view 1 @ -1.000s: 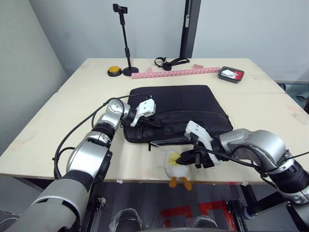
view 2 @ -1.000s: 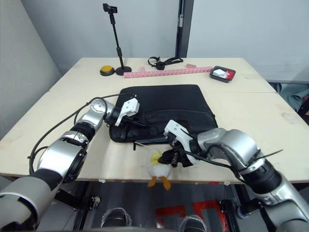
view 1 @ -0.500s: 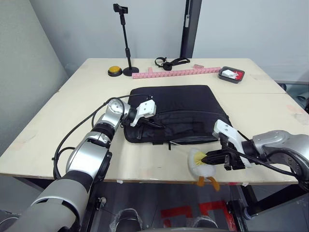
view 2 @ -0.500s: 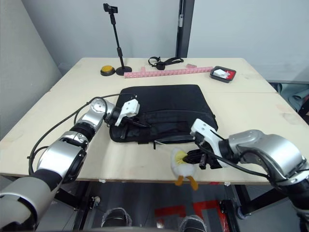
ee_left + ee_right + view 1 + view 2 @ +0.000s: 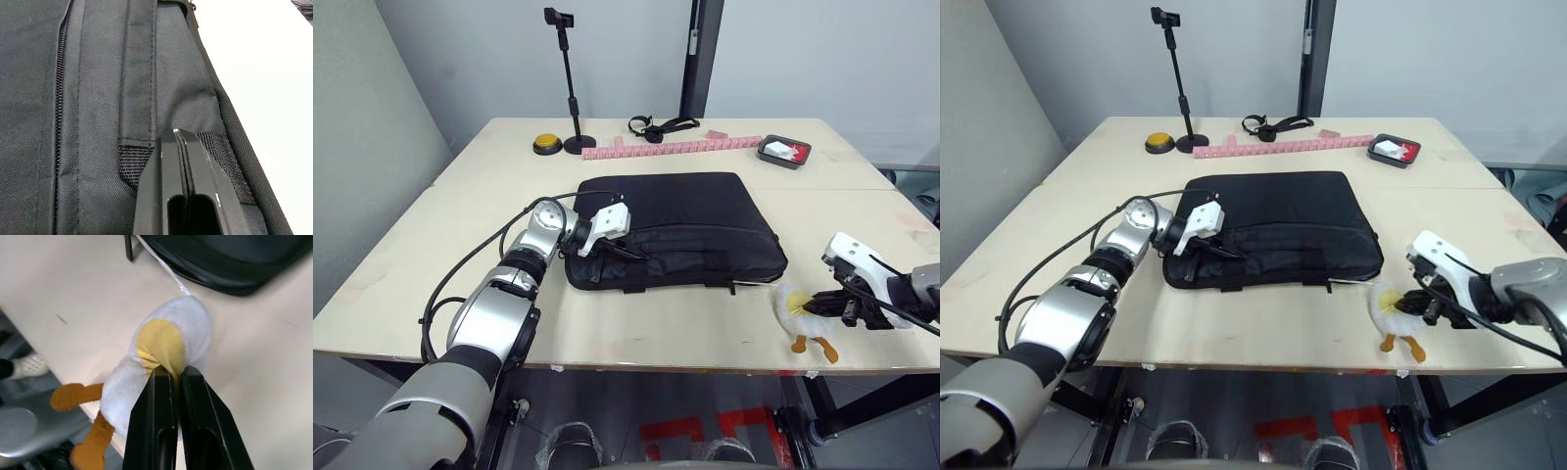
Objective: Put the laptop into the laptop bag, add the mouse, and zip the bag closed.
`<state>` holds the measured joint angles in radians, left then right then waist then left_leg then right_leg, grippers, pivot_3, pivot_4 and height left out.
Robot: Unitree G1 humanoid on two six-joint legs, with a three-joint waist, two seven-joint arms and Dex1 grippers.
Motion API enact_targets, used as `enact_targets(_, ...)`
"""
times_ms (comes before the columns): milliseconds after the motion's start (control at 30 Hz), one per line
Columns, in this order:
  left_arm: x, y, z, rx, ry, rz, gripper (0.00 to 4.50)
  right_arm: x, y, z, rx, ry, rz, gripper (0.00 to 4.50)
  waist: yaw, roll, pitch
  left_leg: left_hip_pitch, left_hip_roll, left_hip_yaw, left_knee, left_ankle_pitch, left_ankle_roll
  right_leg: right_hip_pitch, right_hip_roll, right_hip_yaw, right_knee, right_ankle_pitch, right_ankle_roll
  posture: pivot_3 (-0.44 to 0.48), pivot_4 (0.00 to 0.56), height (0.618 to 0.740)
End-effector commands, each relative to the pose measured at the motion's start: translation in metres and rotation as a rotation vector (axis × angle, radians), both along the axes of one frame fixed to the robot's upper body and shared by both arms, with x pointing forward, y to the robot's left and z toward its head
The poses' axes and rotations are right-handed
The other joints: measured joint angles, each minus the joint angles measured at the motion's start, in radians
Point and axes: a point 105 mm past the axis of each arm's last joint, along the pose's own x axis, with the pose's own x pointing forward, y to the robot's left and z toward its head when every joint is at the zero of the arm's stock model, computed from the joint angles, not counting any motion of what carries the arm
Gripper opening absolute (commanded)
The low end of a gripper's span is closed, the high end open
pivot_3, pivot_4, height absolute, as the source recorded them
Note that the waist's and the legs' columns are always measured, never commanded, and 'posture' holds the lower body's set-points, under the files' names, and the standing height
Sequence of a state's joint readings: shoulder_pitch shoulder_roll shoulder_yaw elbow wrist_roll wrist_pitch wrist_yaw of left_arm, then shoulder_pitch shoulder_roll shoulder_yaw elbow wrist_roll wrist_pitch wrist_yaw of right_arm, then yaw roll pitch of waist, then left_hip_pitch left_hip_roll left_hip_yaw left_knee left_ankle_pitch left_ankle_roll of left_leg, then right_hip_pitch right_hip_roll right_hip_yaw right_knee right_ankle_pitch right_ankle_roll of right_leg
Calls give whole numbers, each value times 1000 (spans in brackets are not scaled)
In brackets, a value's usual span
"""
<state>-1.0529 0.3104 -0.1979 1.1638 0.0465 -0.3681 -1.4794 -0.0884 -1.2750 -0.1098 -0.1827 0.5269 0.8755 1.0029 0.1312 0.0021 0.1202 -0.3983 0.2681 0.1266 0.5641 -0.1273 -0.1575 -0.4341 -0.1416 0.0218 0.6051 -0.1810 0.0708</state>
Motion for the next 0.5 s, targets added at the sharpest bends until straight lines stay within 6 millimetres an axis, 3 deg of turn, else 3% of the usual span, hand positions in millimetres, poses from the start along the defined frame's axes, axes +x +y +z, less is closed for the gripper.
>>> enact_targets(33,-6,16,-23,109,76,15,0,5,-25,14,-102,-53,-36,60,-1,0,0,0,0,0,0,0,0,0,0,0,0,0,0,0,150,740)
enact_targets(167,-6,18,-23,113,78,16,0,9,-42,15,-170,-64,-61,60,-3,0,0,0,0,0,0,0,0,0,0,0,0,0,0,0,150,740)
enact_targets(500,-9,24,-23,115,93,5,0,26,-58,16,-328,-141,-108,60,-12,0,0,0,0,1,0,0,1,0,0,0,0,0,0,0,150,740)
